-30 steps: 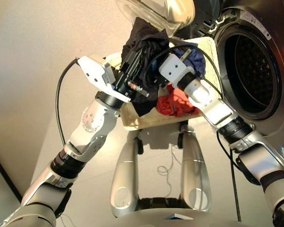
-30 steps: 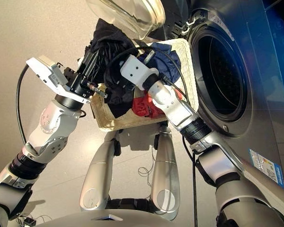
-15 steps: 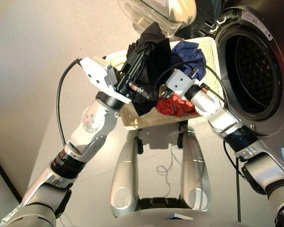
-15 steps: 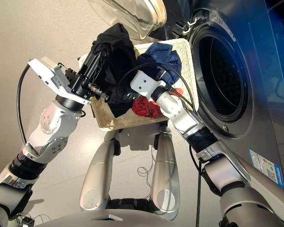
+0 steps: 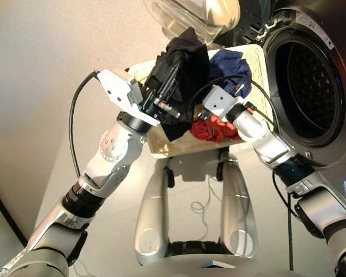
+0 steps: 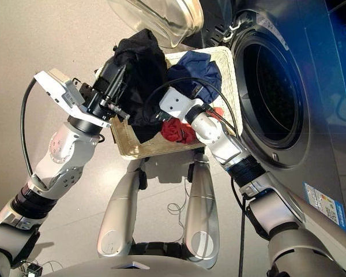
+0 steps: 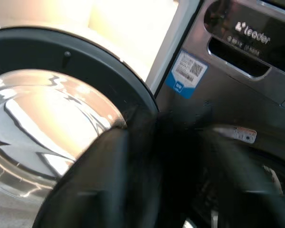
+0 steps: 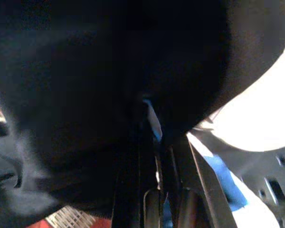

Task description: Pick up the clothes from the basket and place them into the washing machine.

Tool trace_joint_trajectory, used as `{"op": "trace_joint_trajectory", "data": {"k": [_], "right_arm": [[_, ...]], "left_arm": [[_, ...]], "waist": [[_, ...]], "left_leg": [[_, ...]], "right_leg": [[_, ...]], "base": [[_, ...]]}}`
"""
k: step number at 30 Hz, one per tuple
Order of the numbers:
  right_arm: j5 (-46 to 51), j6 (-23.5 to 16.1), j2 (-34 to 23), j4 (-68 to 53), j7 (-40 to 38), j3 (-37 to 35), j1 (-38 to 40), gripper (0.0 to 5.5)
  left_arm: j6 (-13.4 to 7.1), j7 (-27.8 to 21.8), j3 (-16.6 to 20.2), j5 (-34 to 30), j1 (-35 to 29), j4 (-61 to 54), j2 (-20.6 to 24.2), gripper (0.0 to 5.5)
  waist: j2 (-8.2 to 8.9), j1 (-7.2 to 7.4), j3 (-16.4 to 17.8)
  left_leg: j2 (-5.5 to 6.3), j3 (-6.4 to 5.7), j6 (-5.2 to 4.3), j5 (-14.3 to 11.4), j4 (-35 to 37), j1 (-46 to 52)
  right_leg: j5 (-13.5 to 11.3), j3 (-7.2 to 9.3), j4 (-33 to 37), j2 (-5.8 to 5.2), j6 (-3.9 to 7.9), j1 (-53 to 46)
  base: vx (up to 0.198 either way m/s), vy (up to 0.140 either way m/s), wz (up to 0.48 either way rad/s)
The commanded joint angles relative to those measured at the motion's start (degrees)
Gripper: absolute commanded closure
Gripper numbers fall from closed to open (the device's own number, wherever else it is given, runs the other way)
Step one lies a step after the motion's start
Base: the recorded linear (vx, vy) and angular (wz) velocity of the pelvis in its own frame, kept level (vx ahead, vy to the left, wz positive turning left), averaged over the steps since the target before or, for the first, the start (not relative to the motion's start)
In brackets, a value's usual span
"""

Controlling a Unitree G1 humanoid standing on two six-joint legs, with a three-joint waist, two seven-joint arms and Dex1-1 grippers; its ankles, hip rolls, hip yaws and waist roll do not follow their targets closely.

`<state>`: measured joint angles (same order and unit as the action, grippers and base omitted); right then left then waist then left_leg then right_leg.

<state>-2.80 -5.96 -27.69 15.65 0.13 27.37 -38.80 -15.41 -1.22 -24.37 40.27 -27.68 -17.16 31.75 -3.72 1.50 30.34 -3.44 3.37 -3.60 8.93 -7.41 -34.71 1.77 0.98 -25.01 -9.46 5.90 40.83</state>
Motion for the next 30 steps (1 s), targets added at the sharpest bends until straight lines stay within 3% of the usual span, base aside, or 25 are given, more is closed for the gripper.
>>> {"op": "trace_joint_trajectory", "data": {"k": [1, 8, 11, 12, 19, 25, 30], "right_arm": [[6.20, -7.87, 2.13, -4.22, -7.79, -4.55, 0.39, 5.50], [31.38, -15.02, 9.88, -0.38, -9.61, -14.07, 5.76, 5.50], [52.84, -23.78, 16.90, 3.79, -5.83, -21.08, 3.73, 5.50], [58.43, -24.58, 18.71, 4.85, -4.68, -22.67, 3.84, 5.50], [71.90, -28.30, 20.62, 8.73, -1.64, -29.38, 5.15, 5.50], [78.09, -33.28, 18.23, 16.37, -5.05, -38.66, 1.69, 5.50], [77.13, -31.28, 15.02, 20.97, -6.15, -38.58, 1.54, 5.50]], "left_arm": [[-5.78, 1.54, 1.67, -3.01, -1.73, -7.55, -1.21, 0.00], [-6.63, 2.06, -0.03, -1.64, -3.07, -6.36, -2.31, 0.00], [-7.34, 2.17, -0.81, -0.41, -3.51, -5.13, -4.34, 0.00], [-7.24, 2.29, -0.56, -0.23, -3.61, -5.16, -4.33, 0.00], [-6.71, 1.01, 0.23, 0.52, -2.45, -4.61, -4.90, 0.00], [-6.61, 0.68, -1.16, 2.50, -4.21, -4.36, -6.36, 0.00], [-6.53, 0.67, -1.73, 1.68, -5.20, -4.46, -5.78, 0.00]], "waist": [[-1.76, 0.97, -1.75], [-2.03, 1.40, -1.35], [-2.90, 1.25, -1.32], [-3.19, 1.32, -1.18], [-3.37, 1.61, -1.56], [-3.95, 1.40, -2.04], [-3.76, 1.44, -2.51]], "left_leg": [[1.23, -0.47, -1.46, -5.14, -7.72, -2.26], [1.45, -0.93, -1.42, -5.68, -8.28, -2.09], [1.73, -1.09, -1.42, -5.61, -8.31, -2.26], [1.77, -1.17, -1.51, -6.06, -8.56, -2.21], [2.07, -1.57, -1.57, -5.93, -8.48, -2.67], [2.57, -2.24, -1.45, -6.23, -8.57, -2.91], [2.60, -2.15, -1.41, -6.36, -8.86, -3.43]], "right_leg": [[-7.31, -1.22, 11.73, 0.08, 2.23, -2.39], [-6.69, -0.85, 11.20, -0.02, 2.29, -2.80], [-6.67, -0.83, 10.96, -0.17, 2.25, -2.57], [-6.20, -0.86, 10.74, -0.13, 2.23, -2.73], [-6.28, -0.91, 11.12, -0.20, 2.17, -2.55], [-5.97, -0.61, 11.24, -0.53, 2.23, -2.80], [-6.13, -0.80, 11.50, -0.60, 2.18, -2.51]], "base": [[0.000, 0.000, 0.000], [0.000, 0.000, 0.000], [0.000, 0.000, 0.000], [0.000, 0.000, 0.000], [0.000, 0.000, 0.000], [0.000, 0.000, 0.000], [0.000, 0.000, 0.000]]}}
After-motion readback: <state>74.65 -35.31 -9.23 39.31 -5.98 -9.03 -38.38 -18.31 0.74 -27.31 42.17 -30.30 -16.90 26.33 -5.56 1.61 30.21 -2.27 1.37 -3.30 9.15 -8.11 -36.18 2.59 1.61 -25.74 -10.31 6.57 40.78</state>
